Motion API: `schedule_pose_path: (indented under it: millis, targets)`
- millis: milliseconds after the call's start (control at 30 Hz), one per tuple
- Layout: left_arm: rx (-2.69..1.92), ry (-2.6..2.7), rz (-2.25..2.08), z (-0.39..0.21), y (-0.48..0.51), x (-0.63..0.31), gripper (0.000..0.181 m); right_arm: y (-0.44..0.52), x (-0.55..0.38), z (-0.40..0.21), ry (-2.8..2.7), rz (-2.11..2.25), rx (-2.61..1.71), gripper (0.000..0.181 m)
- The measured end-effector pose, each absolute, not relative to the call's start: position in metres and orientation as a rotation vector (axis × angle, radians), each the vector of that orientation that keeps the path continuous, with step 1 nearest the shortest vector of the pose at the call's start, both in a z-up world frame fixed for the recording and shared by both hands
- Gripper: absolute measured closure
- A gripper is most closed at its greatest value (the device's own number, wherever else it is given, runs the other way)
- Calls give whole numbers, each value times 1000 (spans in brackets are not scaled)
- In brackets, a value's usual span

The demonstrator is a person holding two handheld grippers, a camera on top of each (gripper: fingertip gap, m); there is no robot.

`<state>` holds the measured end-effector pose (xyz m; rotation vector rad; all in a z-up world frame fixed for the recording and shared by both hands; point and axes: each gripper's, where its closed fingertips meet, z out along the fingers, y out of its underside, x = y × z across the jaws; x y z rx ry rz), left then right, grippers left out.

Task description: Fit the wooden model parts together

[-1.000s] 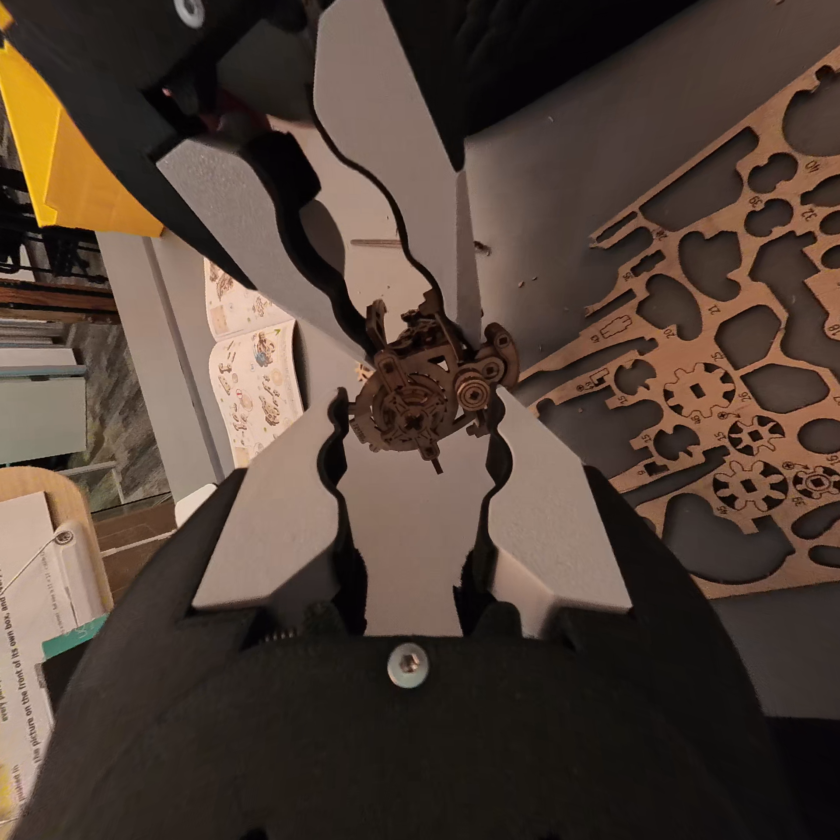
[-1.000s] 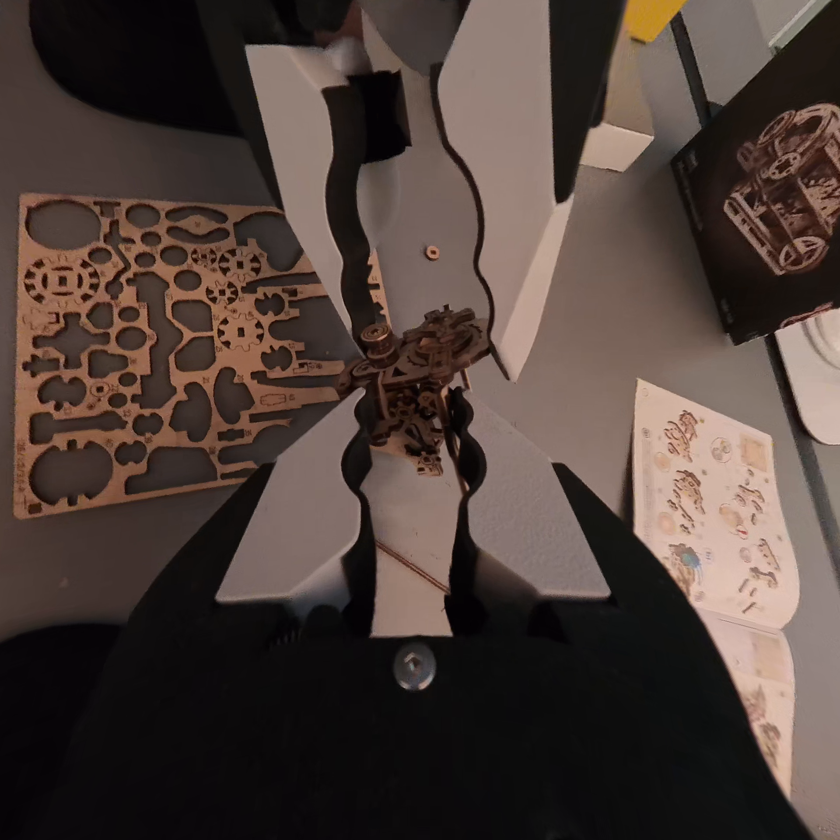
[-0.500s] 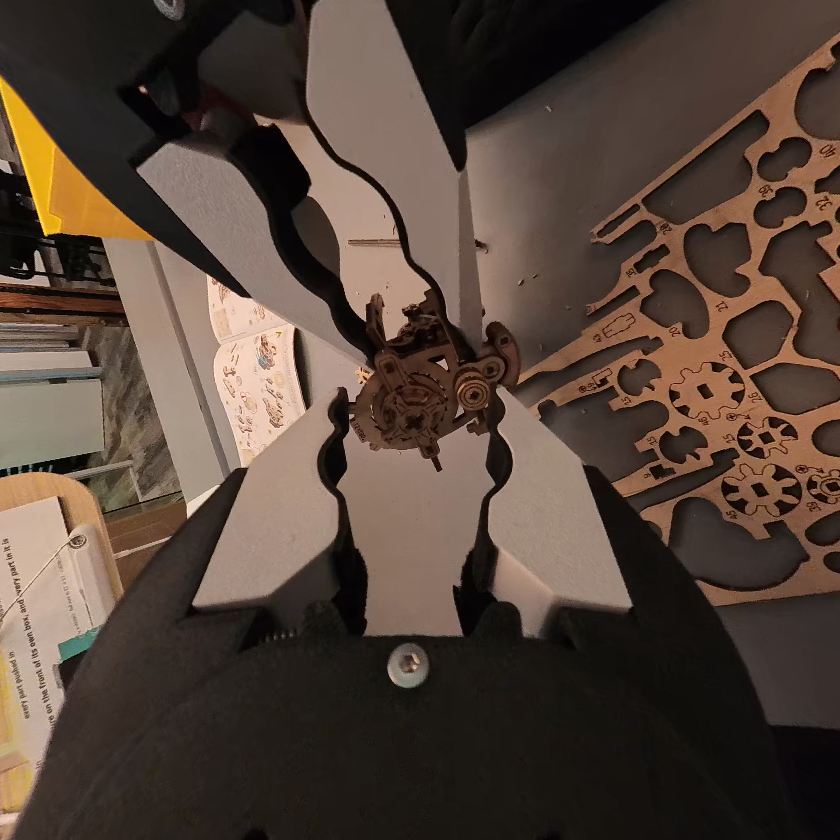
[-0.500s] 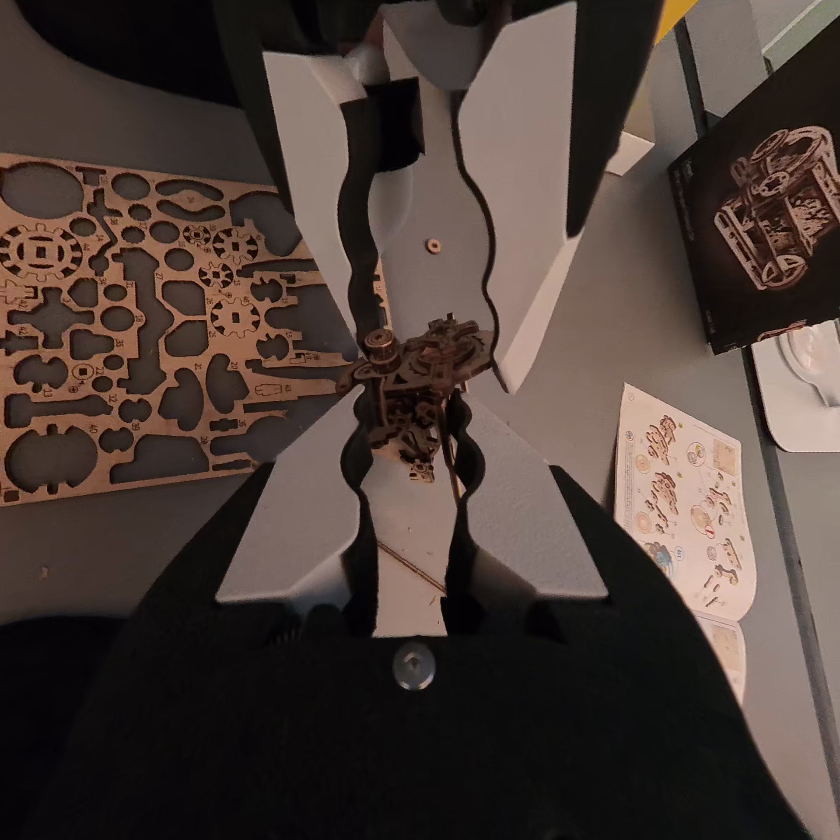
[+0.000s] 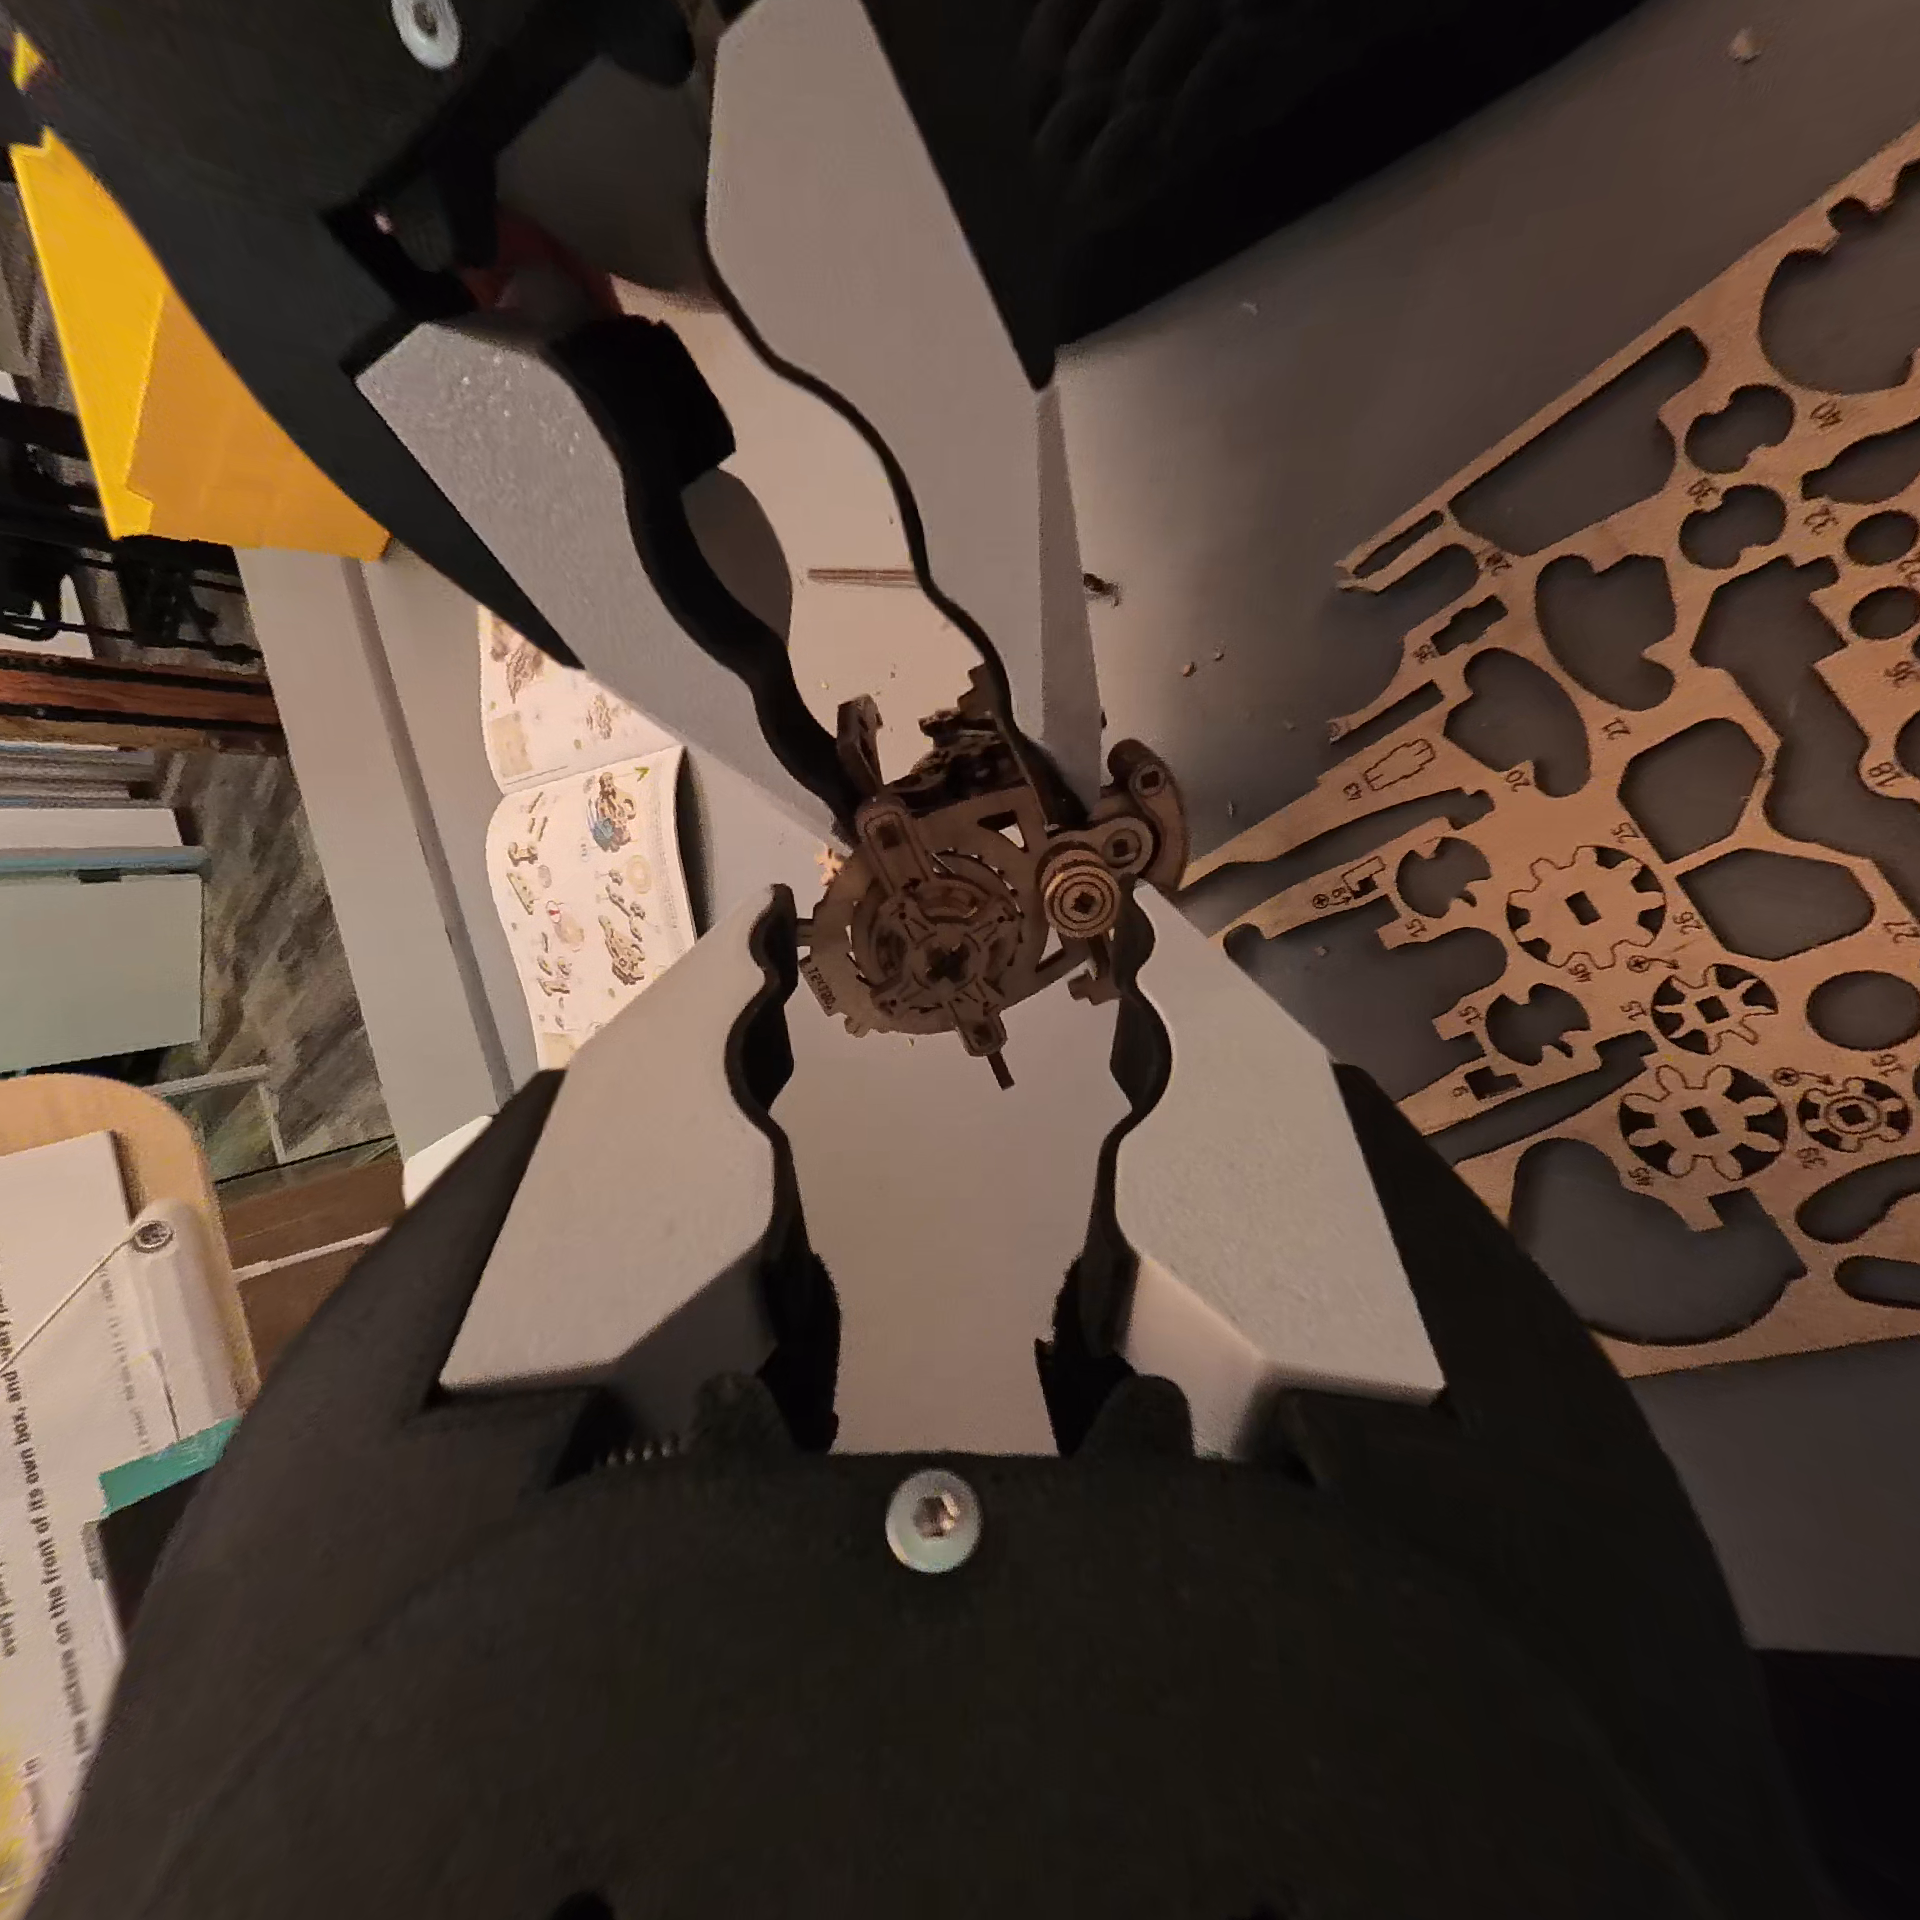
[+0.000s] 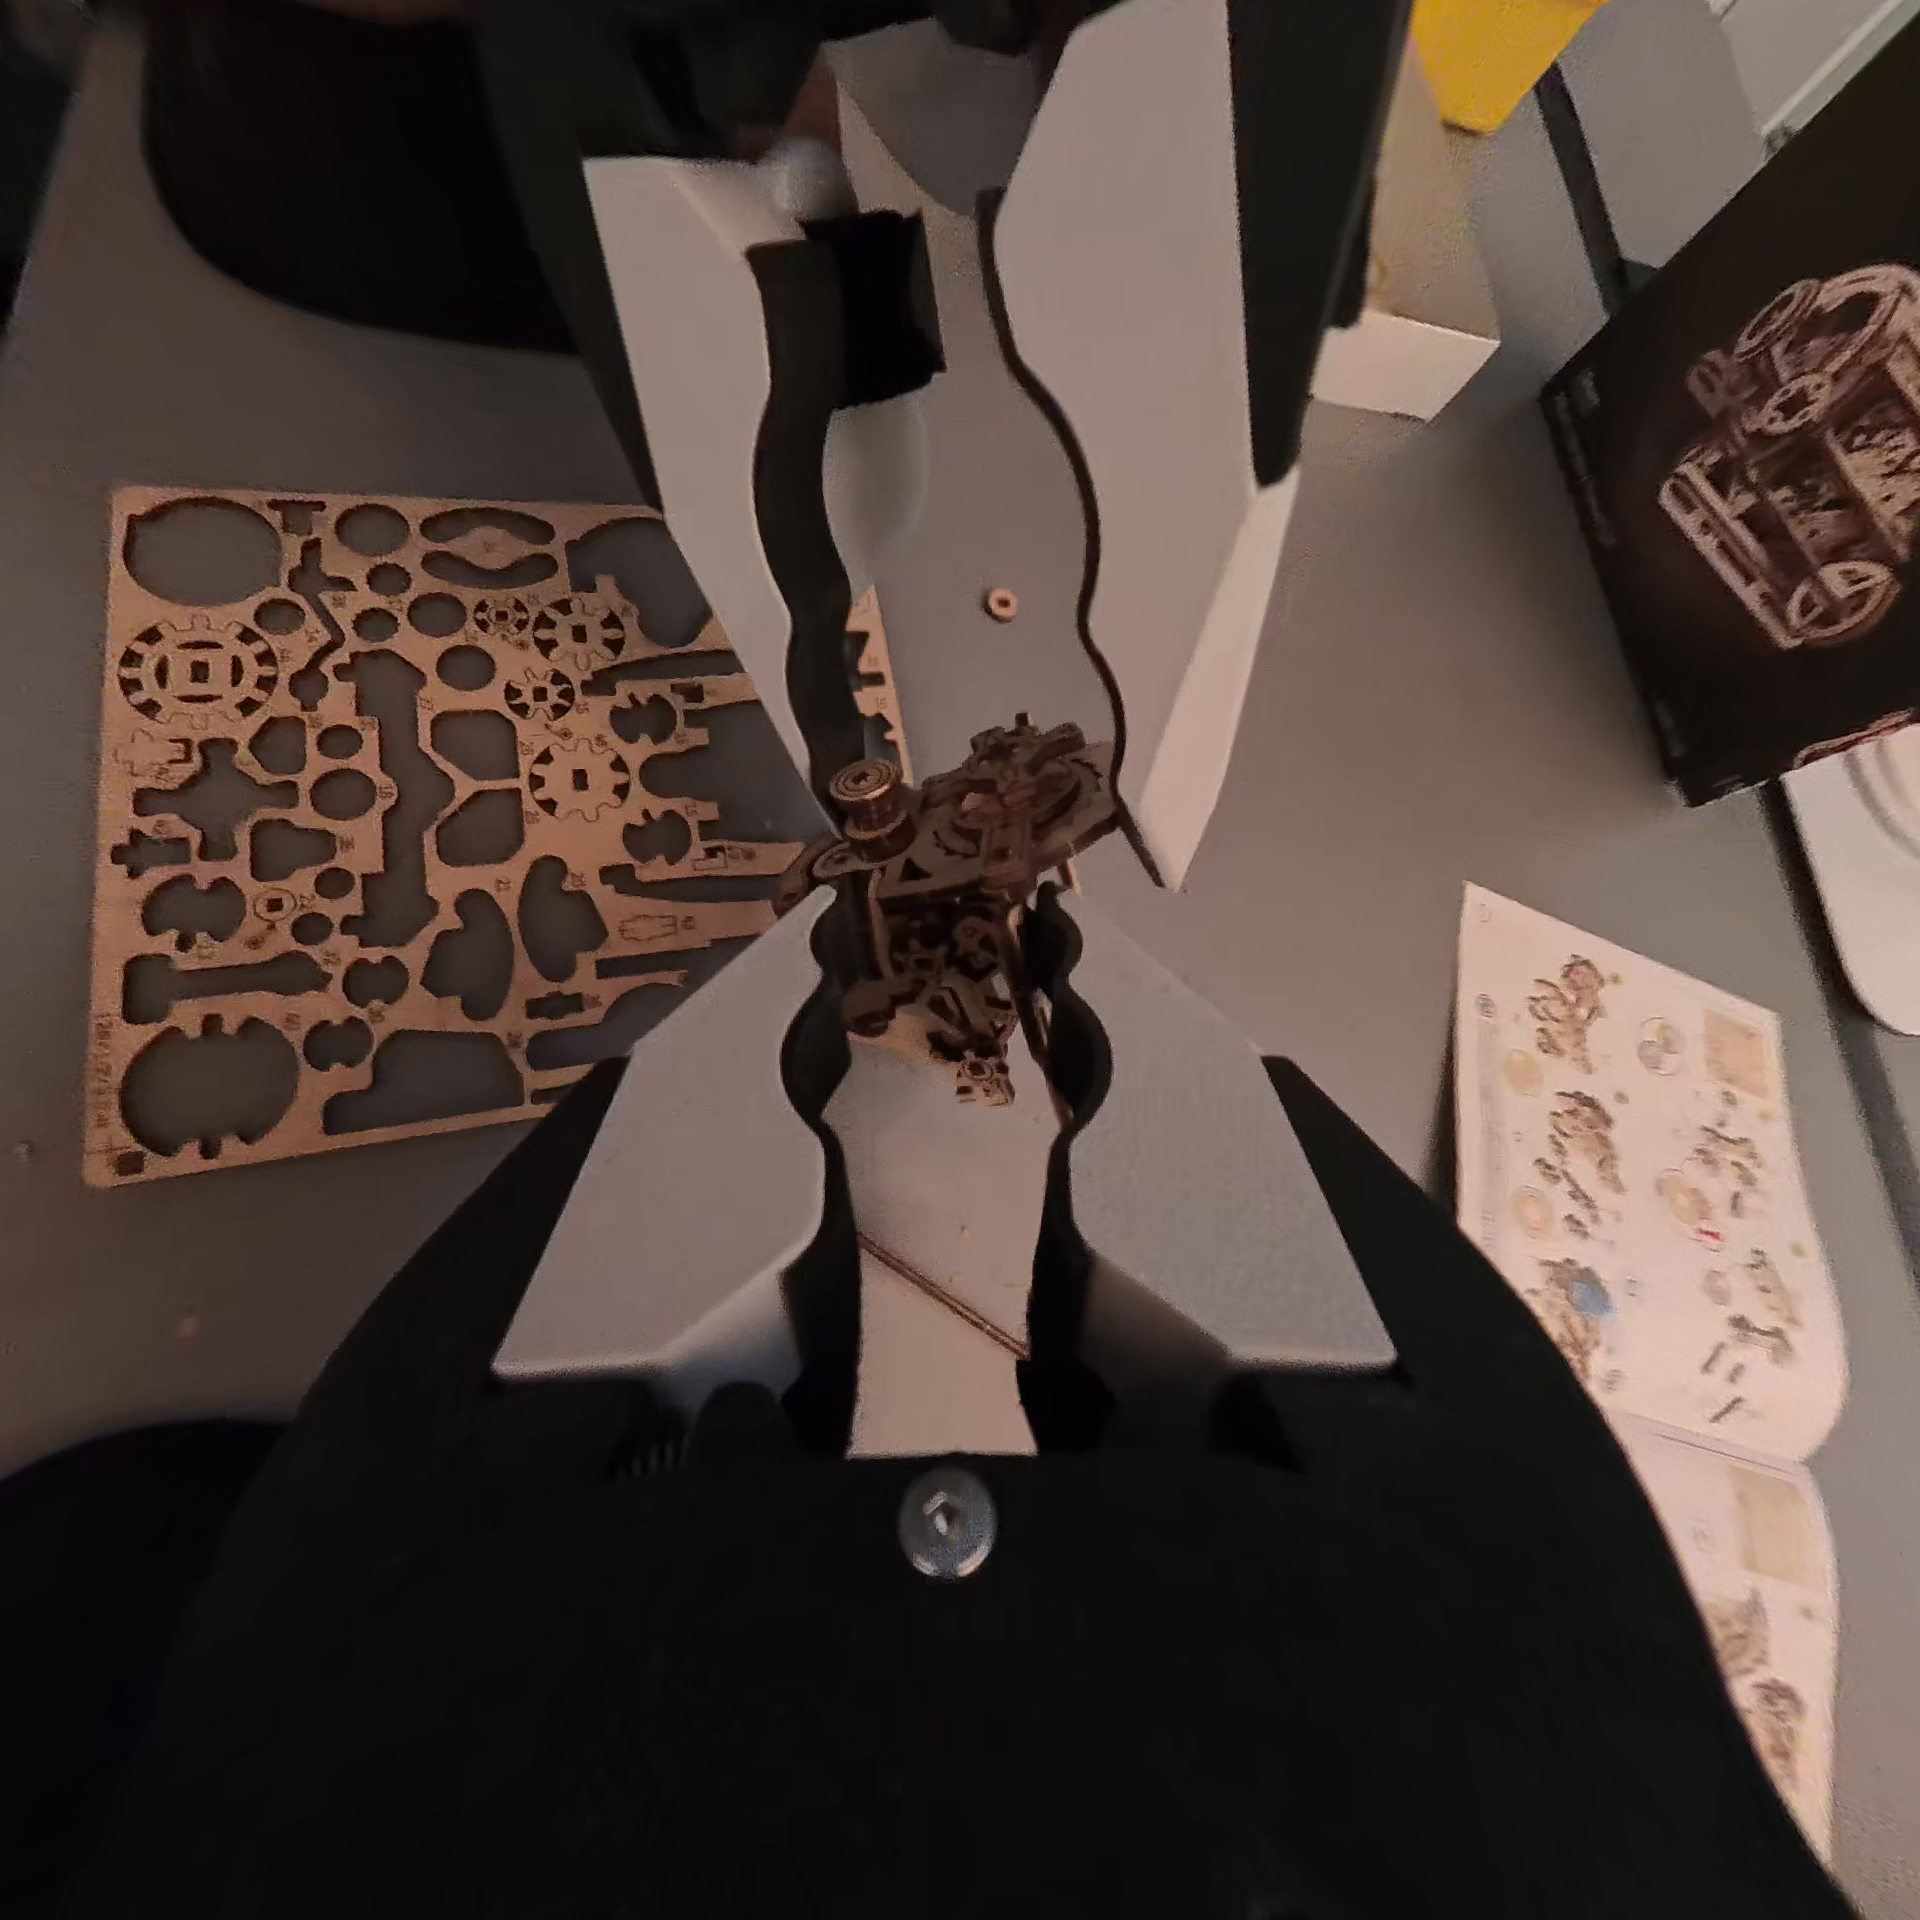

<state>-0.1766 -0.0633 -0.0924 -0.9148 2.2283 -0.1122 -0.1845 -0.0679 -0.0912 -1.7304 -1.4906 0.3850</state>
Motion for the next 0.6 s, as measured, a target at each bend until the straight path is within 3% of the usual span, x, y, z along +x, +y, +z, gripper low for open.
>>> schedule_pose_path:
  millis: [33, 200, 267, 300, 467, 600]
  targets:
    - [-912, 2229, -117, -92, -64, -176, 121, -68, -184, -91, -1510, 362, -1698, 150]
    - [-900, 2197, -80, -91, -56, -176, 121, -60, -182, -91, -1471, 314, -1713, 147]
    - [-935, 2143, -126, -81, -48, -176, 121, -47, -173, -75, -1424, 189, -1621, 120]
    - [-947, 2099, -156, -74, -43, -176, 121, -45, -168, -65, -1416, 146, -1563, 119]
    - [-1108, 1820, -553, -24, -32, -172, 121, -54, -156, 13, -1163, 315, -1242, 122]
    - [-1215, 1659, -923, 5, -33, -176, 121, -54, -139, 34, -1011, 521, -1207, 137]
